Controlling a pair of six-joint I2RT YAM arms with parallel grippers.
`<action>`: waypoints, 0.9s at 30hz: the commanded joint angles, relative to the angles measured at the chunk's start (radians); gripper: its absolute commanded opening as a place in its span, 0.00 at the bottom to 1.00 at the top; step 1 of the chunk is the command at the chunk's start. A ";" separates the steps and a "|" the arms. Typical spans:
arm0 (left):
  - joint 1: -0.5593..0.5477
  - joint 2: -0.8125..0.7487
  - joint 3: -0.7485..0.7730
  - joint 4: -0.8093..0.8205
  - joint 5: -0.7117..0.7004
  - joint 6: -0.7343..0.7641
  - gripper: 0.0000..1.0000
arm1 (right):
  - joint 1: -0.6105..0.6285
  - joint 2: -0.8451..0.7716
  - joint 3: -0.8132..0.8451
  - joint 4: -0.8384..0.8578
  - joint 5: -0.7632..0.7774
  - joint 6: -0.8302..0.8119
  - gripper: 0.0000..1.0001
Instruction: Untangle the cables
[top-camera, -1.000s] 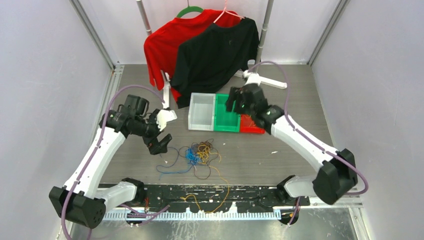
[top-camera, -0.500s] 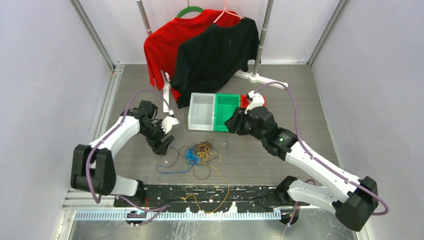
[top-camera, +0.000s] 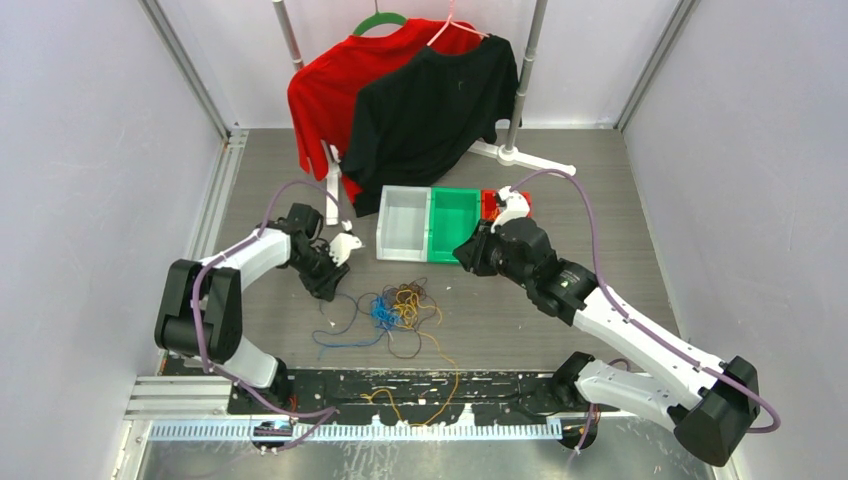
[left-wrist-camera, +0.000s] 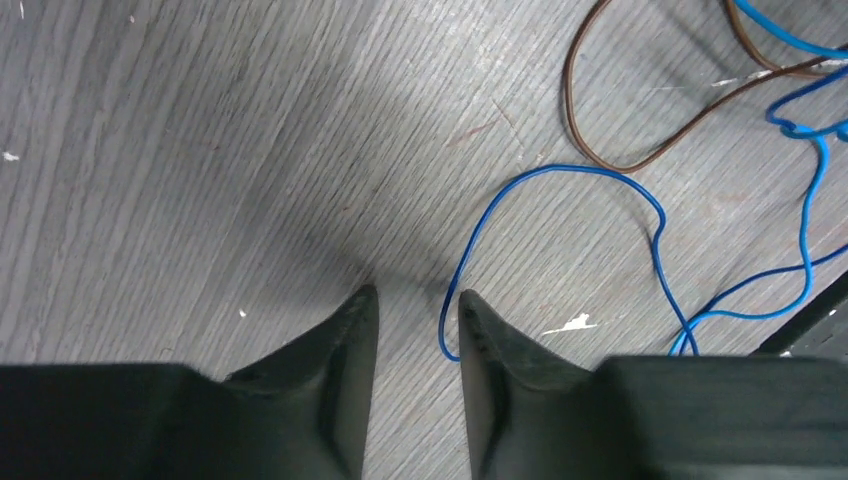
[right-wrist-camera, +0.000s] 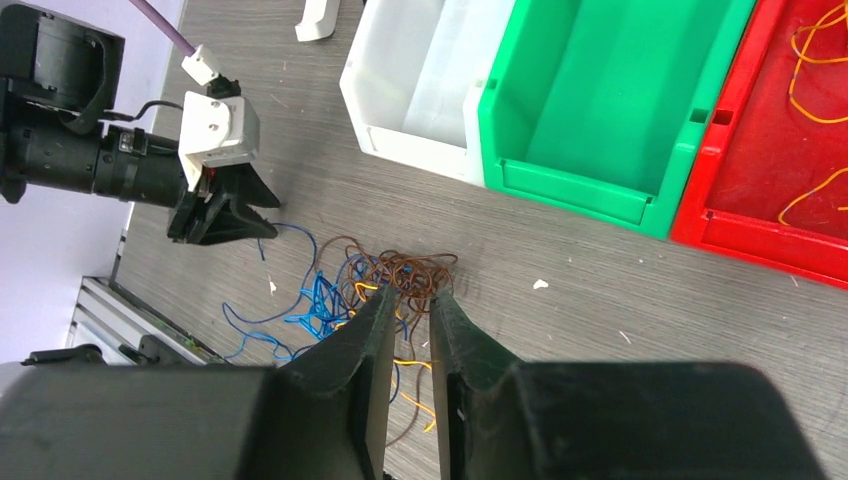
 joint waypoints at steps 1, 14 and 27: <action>-0.028 -0.024 -0.036 0.043 -0.021 0.005 0.26 | 0.005 0.008 0.038 0.024 -0.007 0.008 0.24; -0.057 -0.353 0.310 -0.300 -0.008 0.007 0.00 | 0.012 0.099 0.078 0.189 -0.136 0.021 0.27; -0.058 -0.461 0.733 -0.402 0.103 -0.109 0.00 | 0.208 0.312 0.214 0.550 -0.261 -0.143 0.89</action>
